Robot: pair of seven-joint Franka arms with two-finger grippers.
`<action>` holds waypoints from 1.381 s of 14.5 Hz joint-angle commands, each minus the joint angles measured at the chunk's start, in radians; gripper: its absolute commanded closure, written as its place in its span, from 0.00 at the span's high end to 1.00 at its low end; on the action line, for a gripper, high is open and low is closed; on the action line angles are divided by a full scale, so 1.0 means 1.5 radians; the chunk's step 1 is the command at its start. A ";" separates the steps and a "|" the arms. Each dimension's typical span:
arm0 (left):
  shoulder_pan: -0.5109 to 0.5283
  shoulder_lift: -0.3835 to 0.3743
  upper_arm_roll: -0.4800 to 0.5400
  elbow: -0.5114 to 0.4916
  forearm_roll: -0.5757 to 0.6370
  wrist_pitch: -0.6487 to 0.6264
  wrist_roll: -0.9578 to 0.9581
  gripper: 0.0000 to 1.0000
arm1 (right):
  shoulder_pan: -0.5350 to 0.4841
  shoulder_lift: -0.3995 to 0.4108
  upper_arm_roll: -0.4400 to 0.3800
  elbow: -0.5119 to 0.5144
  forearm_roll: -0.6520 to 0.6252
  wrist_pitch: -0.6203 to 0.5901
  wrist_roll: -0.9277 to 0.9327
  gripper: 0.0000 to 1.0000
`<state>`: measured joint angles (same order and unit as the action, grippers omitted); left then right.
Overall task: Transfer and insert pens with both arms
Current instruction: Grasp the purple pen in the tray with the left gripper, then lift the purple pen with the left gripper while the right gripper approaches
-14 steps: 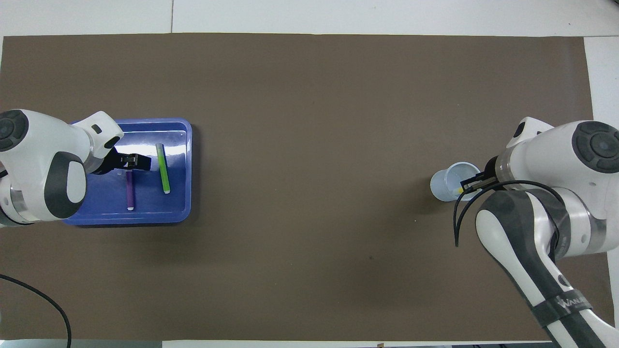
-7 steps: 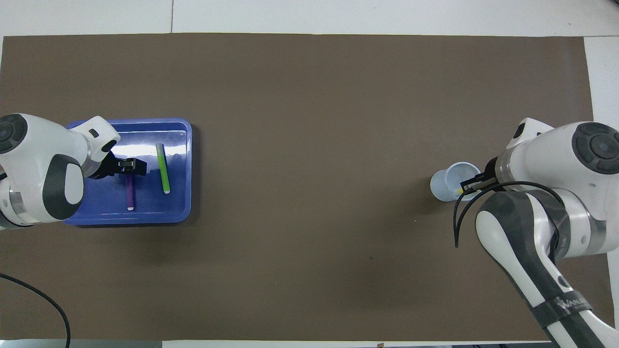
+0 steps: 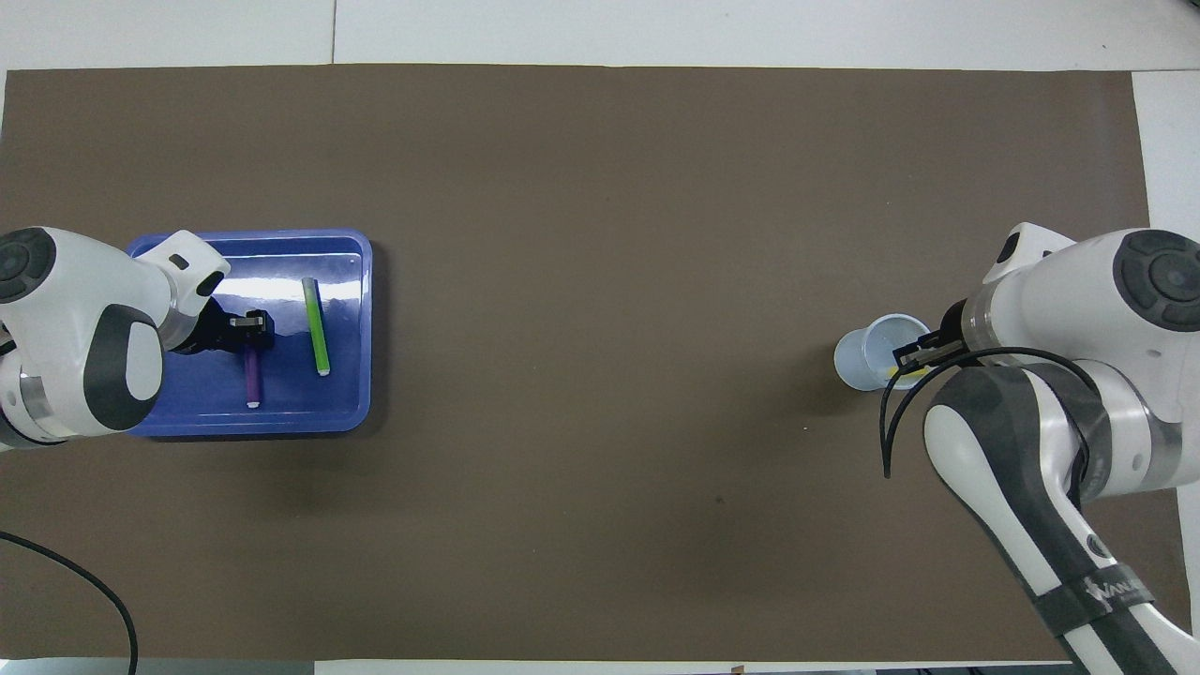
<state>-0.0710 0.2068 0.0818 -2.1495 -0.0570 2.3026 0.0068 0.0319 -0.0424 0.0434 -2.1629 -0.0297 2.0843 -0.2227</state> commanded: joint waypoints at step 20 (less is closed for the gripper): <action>-0.137 -0.031 -0.011 0.317 -0.220 -0.430 -0.643 0.00 | 0.121 0.023 0.013 0.221 0.501 -0.082 0.408 0.51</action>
<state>-0.2301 0.1834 0.0534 -1.6869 -0.3316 1.6865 -0.8257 0.1970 -0.0141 0.0588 -1.8367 0.6896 1.9222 0.3509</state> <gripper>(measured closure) 0.833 0.489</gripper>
